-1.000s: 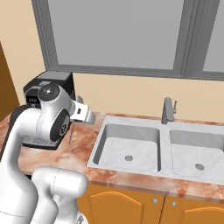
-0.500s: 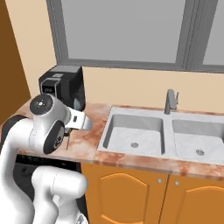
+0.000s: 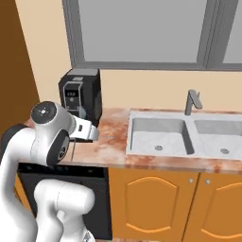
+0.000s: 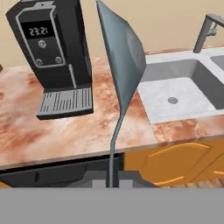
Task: Take the fork and place it on the left side of the plate. Then take the spoon and place it on the right side of the plate. Make sure they're directly next to the plate.
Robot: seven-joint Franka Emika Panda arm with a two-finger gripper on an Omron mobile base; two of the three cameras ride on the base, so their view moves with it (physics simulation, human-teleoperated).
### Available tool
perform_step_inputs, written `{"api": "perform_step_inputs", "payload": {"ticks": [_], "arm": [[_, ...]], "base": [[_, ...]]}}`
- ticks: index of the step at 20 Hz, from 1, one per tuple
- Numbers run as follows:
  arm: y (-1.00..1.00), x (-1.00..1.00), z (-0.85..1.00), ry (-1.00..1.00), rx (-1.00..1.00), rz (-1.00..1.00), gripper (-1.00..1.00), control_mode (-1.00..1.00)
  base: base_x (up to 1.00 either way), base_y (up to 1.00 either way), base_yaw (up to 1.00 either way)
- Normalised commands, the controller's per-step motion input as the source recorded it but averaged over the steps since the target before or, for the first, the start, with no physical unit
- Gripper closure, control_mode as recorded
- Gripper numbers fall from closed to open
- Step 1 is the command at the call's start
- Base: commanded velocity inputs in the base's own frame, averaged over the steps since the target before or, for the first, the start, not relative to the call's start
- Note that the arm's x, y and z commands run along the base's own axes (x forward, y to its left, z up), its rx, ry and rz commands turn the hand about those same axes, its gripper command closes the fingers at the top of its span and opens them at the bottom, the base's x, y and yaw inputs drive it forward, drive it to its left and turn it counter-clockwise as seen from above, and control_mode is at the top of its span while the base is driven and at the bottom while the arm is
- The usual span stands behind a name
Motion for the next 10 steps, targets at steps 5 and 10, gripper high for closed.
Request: {"api": "perform_step_inputs", "payload": {"ticks": [5, 10], "arm": [[0.00, 0.00, 0.00, 0.00, 0.00, 0.00, 1.00, 1.00], [0.00, 0.00, 0.00, 0.00, 0.00, 0.00, 1.00, 1.00]], "base": [[-0.02, 0.81, -0.42], [-0.03, 0.64, -0.51]]}}
